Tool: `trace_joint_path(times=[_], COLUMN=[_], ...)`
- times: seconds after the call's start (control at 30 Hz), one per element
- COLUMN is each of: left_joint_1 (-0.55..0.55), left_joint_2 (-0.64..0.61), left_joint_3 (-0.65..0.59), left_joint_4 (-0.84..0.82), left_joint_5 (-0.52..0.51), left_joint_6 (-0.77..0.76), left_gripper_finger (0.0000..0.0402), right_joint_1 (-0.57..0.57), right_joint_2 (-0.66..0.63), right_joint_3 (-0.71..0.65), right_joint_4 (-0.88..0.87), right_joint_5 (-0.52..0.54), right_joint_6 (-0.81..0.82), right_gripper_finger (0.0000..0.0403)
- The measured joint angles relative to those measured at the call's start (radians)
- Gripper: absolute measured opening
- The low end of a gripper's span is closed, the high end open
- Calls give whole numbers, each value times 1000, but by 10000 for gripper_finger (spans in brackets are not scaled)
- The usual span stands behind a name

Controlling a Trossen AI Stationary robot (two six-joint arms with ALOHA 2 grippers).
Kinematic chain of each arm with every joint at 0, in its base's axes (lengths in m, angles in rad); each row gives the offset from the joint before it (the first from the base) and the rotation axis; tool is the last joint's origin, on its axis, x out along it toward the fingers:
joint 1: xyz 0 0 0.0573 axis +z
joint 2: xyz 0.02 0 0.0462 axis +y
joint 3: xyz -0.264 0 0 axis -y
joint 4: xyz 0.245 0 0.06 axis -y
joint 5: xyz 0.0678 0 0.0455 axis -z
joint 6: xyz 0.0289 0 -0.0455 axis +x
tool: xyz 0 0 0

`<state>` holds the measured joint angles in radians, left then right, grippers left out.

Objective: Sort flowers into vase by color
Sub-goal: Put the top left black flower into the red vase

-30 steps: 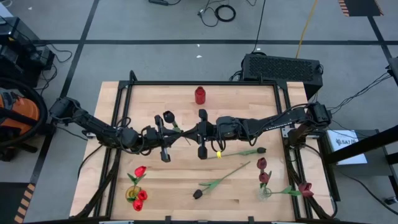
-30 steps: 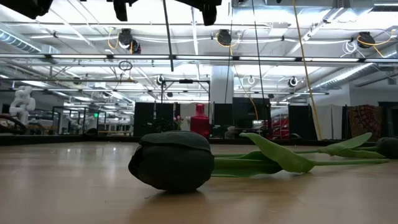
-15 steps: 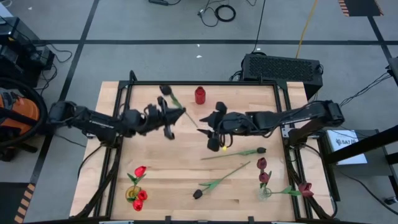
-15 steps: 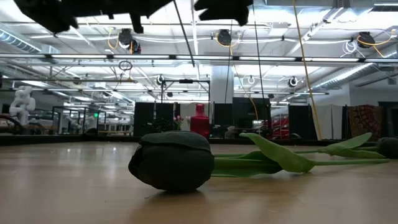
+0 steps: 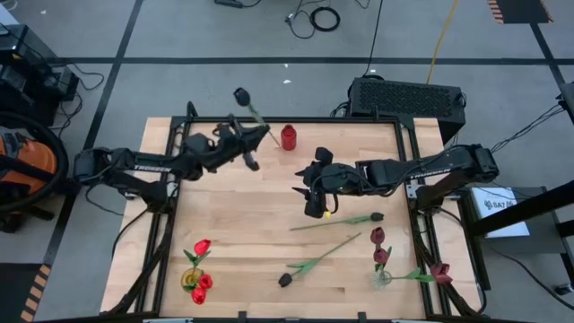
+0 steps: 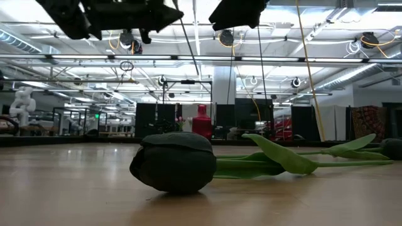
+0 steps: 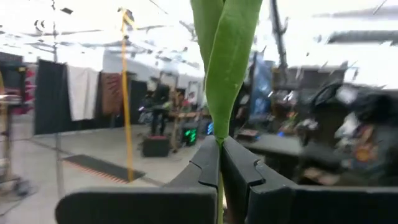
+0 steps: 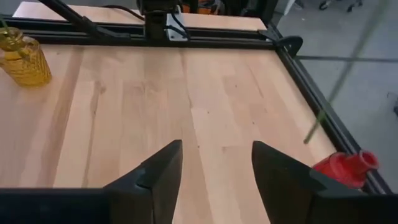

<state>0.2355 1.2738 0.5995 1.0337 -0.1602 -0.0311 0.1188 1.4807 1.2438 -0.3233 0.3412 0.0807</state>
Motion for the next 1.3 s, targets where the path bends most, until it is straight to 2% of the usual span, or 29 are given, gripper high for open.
trace_joint_path(times=[0.2,0.33,0.43,0.63,0.77,0.93,1.3], left_joint_1=[64,105,156,296,360,376,370], left_joint_2=[96,169,184,191,197,238,342], left_joint_3=[149,231,252,252,251,253,319], left_joint_4=[-152,-195,-203,-203,-202,-128,-160], left_joint_5=[24,59,84,223,237,238,239], left_joint_6=[19,66,63,-25,-61,-65,-66], left_gripper_finger=[8,9,10,10,10,11,11], right_joint_1=[-8,-8,-9,-54,-93,-142,-189], right_joint_2=[0,0,0,0,0,0,0], right_joint_3=[0,0,0,0,0,0,0], right_joint_4=[0,-32,-100,-181,-182,-182,-184], right_joint_5=[4,4,3,1,-1,-3,-3], right_joint_6=[-38,-57,-81,-97,-116,-130,-161], right_gripper_finger=[173,165,160,150,145,143,143])
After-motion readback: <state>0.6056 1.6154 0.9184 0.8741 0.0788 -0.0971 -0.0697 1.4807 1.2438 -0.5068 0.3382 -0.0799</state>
